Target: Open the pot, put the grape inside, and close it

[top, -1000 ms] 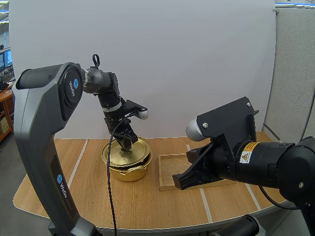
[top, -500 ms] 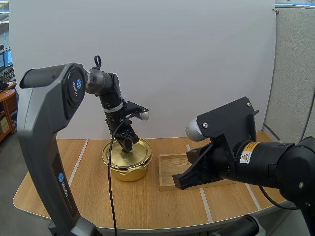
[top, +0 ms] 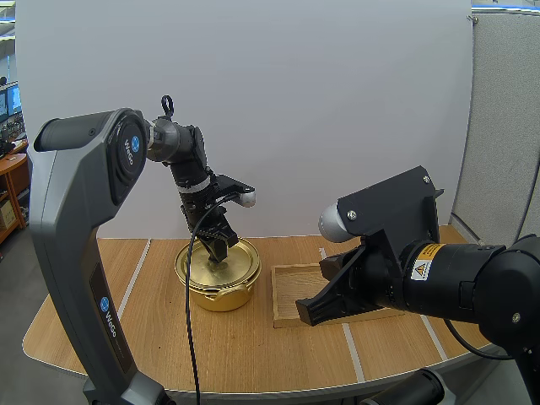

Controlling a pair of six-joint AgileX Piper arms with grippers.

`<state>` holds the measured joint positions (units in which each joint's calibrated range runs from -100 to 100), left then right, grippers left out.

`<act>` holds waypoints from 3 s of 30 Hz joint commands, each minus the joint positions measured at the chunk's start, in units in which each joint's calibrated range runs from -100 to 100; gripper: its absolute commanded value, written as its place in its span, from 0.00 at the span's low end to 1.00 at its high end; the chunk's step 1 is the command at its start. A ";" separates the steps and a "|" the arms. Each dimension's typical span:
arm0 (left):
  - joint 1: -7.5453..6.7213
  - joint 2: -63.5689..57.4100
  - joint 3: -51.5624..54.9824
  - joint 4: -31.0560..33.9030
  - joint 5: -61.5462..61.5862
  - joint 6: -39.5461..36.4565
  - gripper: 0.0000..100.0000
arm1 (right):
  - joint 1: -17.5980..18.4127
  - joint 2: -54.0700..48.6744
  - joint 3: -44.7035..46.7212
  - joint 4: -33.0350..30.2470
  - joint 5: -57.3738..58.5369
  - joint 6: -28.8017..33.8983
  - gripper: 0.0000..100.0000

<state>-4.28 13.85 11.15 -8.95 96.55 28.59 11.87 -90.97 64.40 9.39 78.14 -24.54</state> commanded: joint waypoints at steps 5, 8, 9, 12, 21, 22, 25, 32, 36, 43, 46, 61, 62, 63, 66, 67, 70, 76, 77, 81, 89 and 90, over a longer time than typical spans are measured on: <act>-0.04 0.84 -0.21 0.00 3.38 -0.10 0.00 | -0.27 -0.38 -0.10 0.11 -1.33 -0.37 0.00; -0.04 -0.47 -2.21 0.01 3.22 -0.10 0.00 | -0.27 -0.38 -0.10 0.11 -1.33 -0.37 0.00; -0.04 -1.00 -2.99 0.01 3.38 -0.13 0.00 | -0.27 -0.38 -0.10 0.11 -1.33 -0.37 0.00; -0.04 -1.91 -3.89 0.01 3.45 -0.46 0.00 | -0.27 -0.38 -0.10 0.11 -1.33 -0.37 0.00; -0.04 -2.07 -3.89 -1.18 3.45 -0.46 0.00 | -0.27 -0.38 -0.10 0.11 -1.33 -0.37 0.00; -0.04 -2.07 -3.89 -1.18 3.45 -0.46 0.00 | -0.27 -0.38 -0.10 0.11 -1.33 -0.37 0.00; -0.04 -2.07 -3.89 -1.18 3.45 -0.46 0.00 | -0.27 -0.38 -0.10 0.11 -1.33 -0.37 0.00; -0.04 -1.79 -0.37 -1.06 3.45 0.27 0.00 | -0.27 -0.38 -0.10 0.11 -1.33 -0.37 0.00; -0.04 -1.79 0.01 -1.75 3.45 0.27 0.00 | -0.27 -0.38 -0.10 0.11 -1.33 -0.37 0.00; -0.04 -1.54 0.01 -2.20 2.25 0.27 0.00 | -0.27 -0.38 -0.10 0.11 -1.33 -0.37 0.00; -0.04 -0.37 0.37 -2.30 2.66 0.27 0.00 | -0.27 -0.38 -0.10 0.11 -1.33 -0.37 0.00; -0.04 1.84 0.64 -2.44 2.92 0.27 0.00 | -0.27 -0.38 -0.10 0.11 -1.33 -0.37 0.00; -0.04 1.84 0.64 -2.44 3.03 0.27 0.00 | -0.27 -0.38 -0.10 0.11 -1.33 -0.37 0.00; -0.04 1.84 0.64 -2.56 3.21 0.27 0.00 | -0.27 -0.38 -0.10 0.11 -1.33 -0.37 0.00; -0.04 1.84 0.64 -2.92 3.45 0.27 0.07 | -0.27 -0.38 -0.10 0.11 -1.33 -0.37 0.00; -0.04 1.84 0.64 -2.92 3.45 0.27 0.14 | -0.27 -0.38 -0.10 0.11 -1.33 -0.37 0.00; -0.04 1.67 0.64 -2.92 3.45 0.27 0.34 | -0.27 -0.38 -0.10 0.11 -1.33 -0.37 0.00; -0.04 0.04 0.64 -4.22 3.45 0.27 1.00 | -0.27 -0.38 -0.10 0.11 -1.15 -0.37 0.00; -0.04 -0.42 0.64 -4.36 3.45 0.27 1.00 | -0.27 -0.38 -0.10 0.11 -1.15 -0.37 0.00; -0.04 -8.22 -2.77 -4.49 3.45 -0.04 1.00 | -0.27 -0.38 -0.10 0.11 -1.15 -0.37 0.00; -0.04 -22.23 -7.17 -4.49 3.45 -1.05 1.00 | -0.27 -0.38 -0.10 0.11 -1.15 -0.37 0.00; -0.04 -23.77 -7.17 -4.49 3.45 -1.05 1.00 | -0.27 -0.38 -0.10 0.11 -1.15 -0.37 0.00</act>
<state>-4.28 -2.56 5.24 -12.22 99.83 28.48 11.87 -90.97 64.40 9.39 78.14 -24.54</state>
